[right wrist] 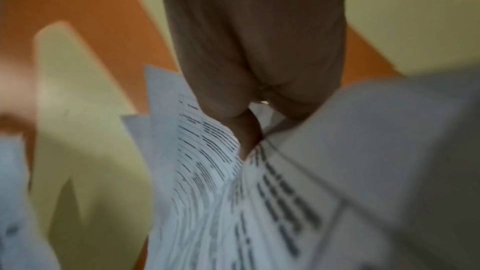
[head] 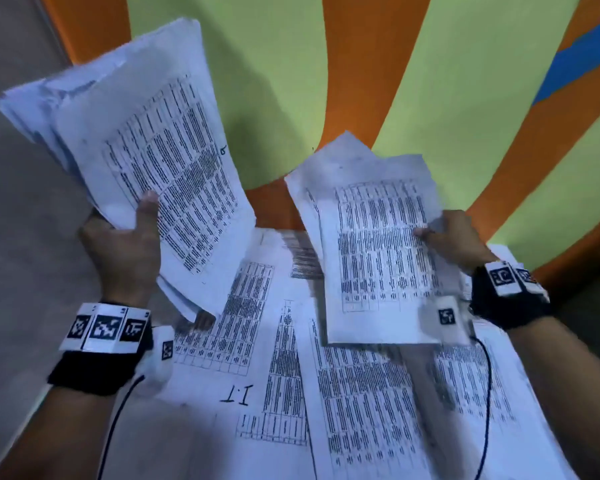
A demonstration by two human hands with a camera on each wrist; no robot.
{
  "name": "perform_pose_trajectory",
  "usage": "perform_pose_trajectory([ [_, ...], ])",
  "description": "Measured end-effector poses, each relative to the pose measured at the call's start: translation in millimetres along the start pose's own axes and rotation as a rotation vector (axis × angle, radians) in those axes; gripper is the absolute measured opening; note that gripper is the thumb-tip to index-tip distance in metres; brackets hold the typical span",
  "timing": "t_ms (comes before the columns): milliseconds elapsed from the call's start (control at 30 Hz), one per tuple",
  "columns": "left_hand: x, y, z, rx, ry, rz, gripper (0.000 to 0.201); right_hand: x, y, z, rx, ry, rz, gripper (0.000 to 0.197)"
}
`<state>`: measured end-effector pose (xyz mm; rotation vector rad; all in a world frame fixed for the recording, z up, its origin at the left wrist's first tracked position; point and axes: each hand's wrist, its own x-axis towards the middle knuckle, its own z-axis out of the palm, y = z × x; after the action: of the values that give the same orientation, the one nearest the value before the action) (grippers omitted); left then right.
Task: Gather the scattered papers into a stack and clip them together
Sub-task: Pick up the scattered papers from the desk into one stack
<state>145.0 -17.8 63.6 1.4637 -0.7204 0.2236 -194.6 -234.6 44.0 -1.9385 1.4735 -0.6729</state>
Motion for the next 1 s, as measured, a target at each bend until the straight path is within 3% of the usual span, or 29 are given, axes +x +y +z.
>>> perform_pose_trajectory([
  [33, -2, 0, 3, -0.019, -0.009, 0.01, 0.038, -14, 10, -8, 0.037, -0.027, 0.059, 0.036],
  [100, -7, -4, 9, -0.028, -0.025, -0.012, 0.051, -46, 35, -12, 0.028, -0.111, 0.202, 0.032],
  [233, -18, -5, 22, -0.018, -0.058, -0.08, 0.027, -101, 76, 34, -0.004, -0.241, 0.426, 0.017],
  [400, -25, -1, 31, -0.004, -0.102, -0.051, 0.044, -136, 101, 94, -0.17, -0.156, 0.387, 0.016],
  [567, -27, 5, 36, -0.005, -0.156, -0.035, 0.047, -150, 80, 97, -0.243, -0.082, 0.294, 0.028],
  [733, -29, 9, 35, -0.01, -0.132, -0.038, 0.045, -157, 45, 92, -0.04, -0.121, 0.235, 0.074],
  [767, -29, 9, 34, -0.009, -0.128, -0.041, 0.046, -157, 38, 89, 0.025, -0.131, 0.227, 0.075],
  [800, -28, 9, 32, -0.009, -0.12, -0.042, 0.048, -157, 31, 86, 0.067, -0.121, 0.193, 0.066],
  [900, -24, 10, 28, 0.01, -0.08, -0.031, 0.054, -151, 20, 79, 0.21, 0.01, 0.145, 0.009],
  [1000, -18, 9, 26, -0.011, -0.076, -0.038, 0.061, -135, 35, 72, 0.591, 0.26, 0.36, 0.009],
])
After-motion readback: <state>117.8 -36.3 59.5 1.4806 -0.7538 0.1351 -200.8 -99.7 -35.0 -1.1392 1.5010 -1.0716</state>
